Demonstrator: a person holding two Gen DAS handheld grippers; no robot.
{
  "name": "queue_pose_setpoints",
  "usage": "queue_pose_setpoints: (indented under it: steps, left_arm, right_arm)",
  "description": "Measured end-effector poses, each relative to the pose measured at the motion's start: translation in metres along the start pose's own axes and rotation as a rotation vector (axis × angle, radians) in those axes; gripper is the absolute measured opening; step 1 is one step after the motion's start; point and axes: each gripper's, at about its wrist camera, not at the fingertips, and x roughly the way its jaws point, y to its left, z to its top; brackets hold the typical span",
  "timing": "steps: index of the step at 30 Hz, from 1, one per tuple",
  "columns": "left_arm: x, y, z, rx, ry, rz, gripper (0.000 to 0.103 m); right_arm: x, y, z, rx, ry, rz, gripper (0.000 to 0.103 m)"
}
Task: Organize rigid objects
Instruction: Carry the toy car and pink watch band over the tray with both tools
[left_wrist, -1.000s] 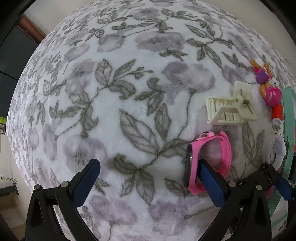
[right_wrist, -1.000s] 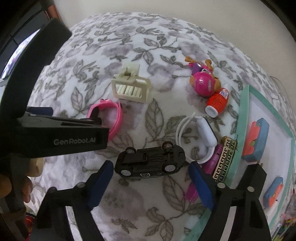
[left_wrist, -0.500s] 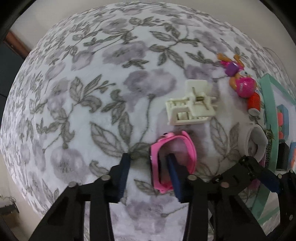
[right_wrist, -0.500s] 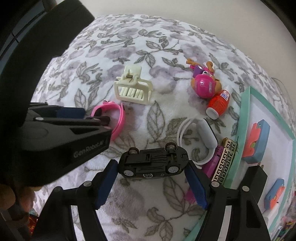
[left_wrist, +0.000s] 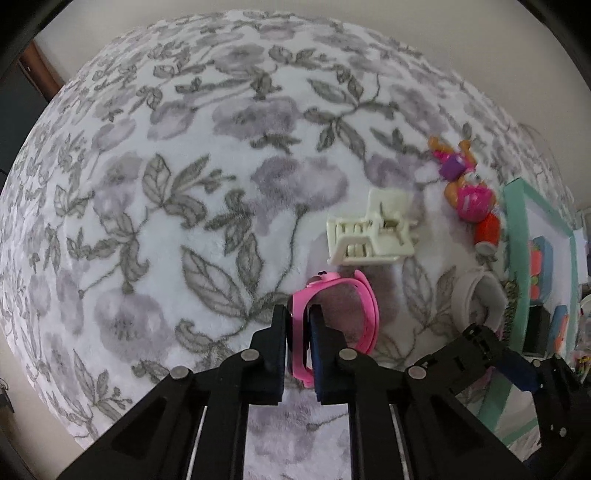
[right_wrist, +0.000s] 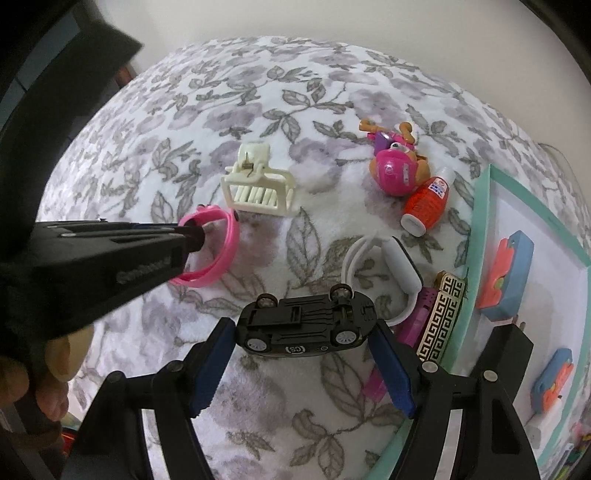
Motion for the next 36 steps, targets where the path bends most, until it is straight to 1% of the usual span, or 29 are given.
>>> queue_pose_setpoints:
  steps: [3, 5, 7, 9, 11, 14, 18, 22, 24, 26, 29, 32, 34, 36]
  left_arm:
    - [-0.016, 0.003, 0.003, -0.001, -0.030, -0.012, 0.012]
    - [-0.034, 0.006, 0.005, -0.009, -0.067, -0.039, 0.012]
    - [-0.061, 0.008, 0.008, -0.016, -0.133, -0.070, 0.012]
    - [-0.083, 0.006, 0.009, -0.013, -0.197, -0.072, 0.012]
    - [-0.103, 0.000, 0.010, -0.012, -0.254, -0.081, 0.012]
    - [-0.128, -0.012, 0.008, 0.002, -0.315, -0.147, 0.012]
    - [-0.145, -0.044, 0.003, 0.074, -0.360, -0.178, 0.012]
    - [-0.140, -0.089, -0.008, 0.173, -0.351, -0.200, 0.012]
    - [-0.133, -0.111, -0.015, 0.224, -0.327, -0.209, 0.012]
    - [-0.126, -0.132, -0.023, 0.273, -0.306, -0.201, 0.012]
    - [-0.115, -0.161, -0.037, 0.353, -0.296, -0.155, 0.012]
    - [-0.102, -0.178, -0.047, 0.397, -0.270, -0.137, 0.012]
    - [-0.094, -0.186, -0.052, 0.418, -0.239, -0.145, 0.012]
    - [-0.085, -0.193, -0.056, 0.435, -0.213, -0.139, 0.012]
  right_arm:
    - [-0.009, -0.003, 0.000, 0.015, -0.023, 0.009, 0.077]
    - [-0.024, -0.010, 0.002, 0.032, -0.057, 0.015, 0.077]
    - [-0.043, -0.020, 0.004, 0.066, -0.109, 0.019, 0.077]
    - [-0.067, -0.035, 0.004, 0.116, -0.172, 0.018, 0.077]
    - [-0.093, -0.051, 0.002, 0.162, -0.234, -0.010, 0.077]
    - [-0.126, -0.073, -0.001, 0.215, -0.299, -0.071, 0.077]
    - [-0.160, -0.106, -0.013, 0.302, -0.352, -0.136, 0.077]
    - [-0.182, -0.139, -0.028, 0.379, -0.363, -0.233, 0.077]
    - [-0.189, -0.156, -0.037, 0.419, -0.355, -0.252, 0.077]
    - [-0.191, -0.171, -0.045, 0.452, -0.352, -0.259, 0.077]
    - [-0.190, -0.187, -0.053, 0.494, -0.341, -0.268, 0.077]
    - [-0.186, -0.192, -0.057, 0.504, -0.320, -0.278, 0.077]
    - [-0.180, -0.194, -0.059, 0.508, -0.299, -0.278, 0.077]
    - [-0.171, -0.197, -0.060, 0.513, -0.260, -0.279, 0.077]
